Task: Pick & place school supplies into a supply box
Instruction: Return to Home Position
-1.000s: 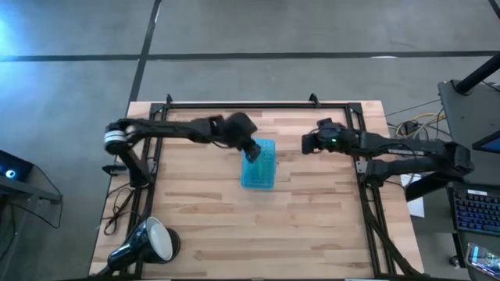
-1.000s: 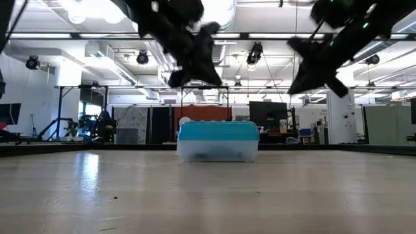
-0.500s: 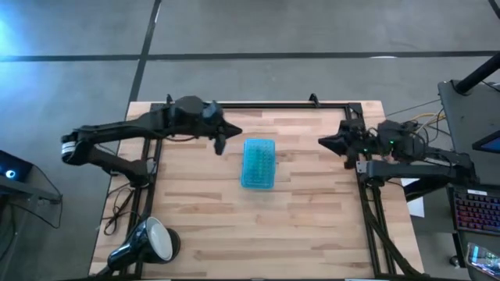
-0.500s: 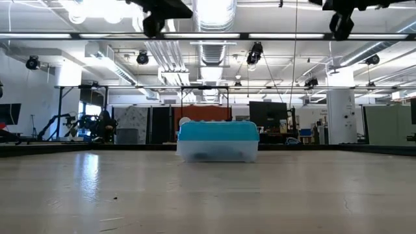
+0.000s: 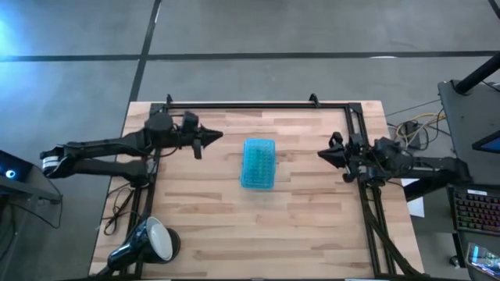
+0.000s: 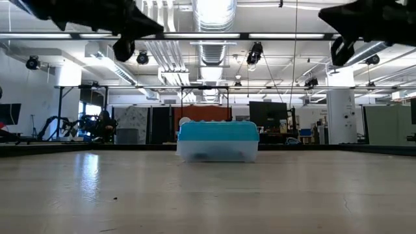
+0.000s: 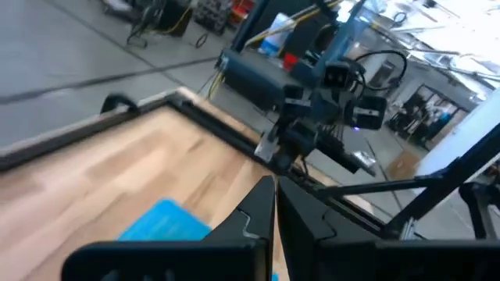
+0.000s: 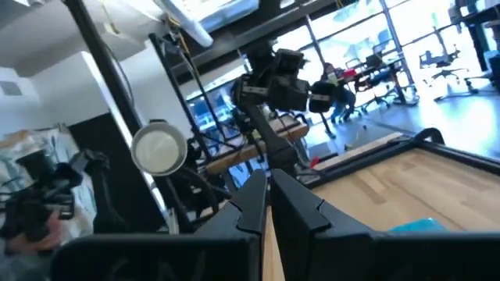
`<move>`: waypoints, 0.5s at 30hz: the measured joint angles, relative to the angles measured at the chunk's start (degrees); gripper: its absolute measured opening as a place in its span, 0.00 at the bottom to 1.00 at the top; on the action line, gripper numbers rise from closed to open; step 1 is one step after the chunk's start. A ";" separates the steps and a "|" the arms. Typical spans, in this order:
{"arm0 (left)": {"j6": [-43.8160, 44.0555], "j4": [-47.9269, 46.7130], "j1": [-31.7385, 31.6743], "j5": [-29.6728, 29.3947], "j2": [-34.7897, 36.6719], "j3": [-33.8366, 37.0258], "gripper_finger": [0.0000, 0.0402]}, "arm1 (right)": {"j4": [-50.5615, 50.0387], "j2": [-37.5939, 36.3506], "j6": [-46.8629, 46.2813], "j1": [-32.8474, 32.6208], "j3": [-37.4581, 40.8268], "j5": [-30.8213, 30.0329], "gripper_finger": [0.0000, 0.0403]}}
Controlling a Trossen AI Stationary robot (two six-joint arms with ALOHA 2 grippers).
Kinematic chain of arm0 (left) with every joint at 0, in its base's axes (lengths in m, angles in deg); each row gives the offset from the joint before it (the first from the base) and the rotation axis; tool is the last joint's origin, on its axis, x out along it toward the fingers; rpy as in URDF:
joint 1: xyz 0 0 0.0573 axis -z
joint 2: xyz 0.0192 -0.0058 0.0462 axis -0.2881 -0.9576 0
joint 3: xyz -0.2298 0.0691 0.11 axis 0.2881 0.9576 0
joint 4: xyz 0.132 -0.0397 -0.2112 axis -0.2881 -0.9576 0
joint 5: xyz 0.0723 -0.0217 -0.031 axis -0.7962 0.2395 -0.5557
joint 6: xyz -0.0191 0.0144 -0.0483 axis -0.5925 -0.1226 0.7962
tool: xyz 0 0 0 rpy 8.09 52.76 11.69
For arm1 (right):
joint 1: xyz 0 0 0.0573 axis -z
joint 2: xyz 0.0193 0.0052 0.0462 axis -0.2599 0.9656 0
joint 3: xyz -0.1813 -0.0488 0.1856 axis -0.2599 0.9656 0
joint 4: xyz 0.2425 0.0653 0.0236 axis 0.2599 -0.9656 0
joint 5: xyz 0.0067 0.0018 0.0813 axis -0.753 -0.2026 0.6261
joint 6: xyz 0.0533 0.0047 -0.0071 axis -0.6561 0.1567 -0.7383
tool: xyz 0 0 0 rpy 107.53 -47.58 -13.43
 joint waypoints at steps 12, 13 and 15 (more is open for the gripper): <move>5.12 5.49 -3.69 0.02 8.01 13.98 0.00 | 3.10 -6.90 -3.11 -0.03 9.49 -1.50 0.03; 5.40 6.24 -4.04 0.00 8.67 14.99 0.00 | 3.14 -7.20 -2.59 -0.01 9.49 -1.51 0.03; 6.12 7.34 -4.74 0.02 9.82 16.87 0.00 | 3.04 -7.37 -1.88 0.00 9.49 -1.58 0.03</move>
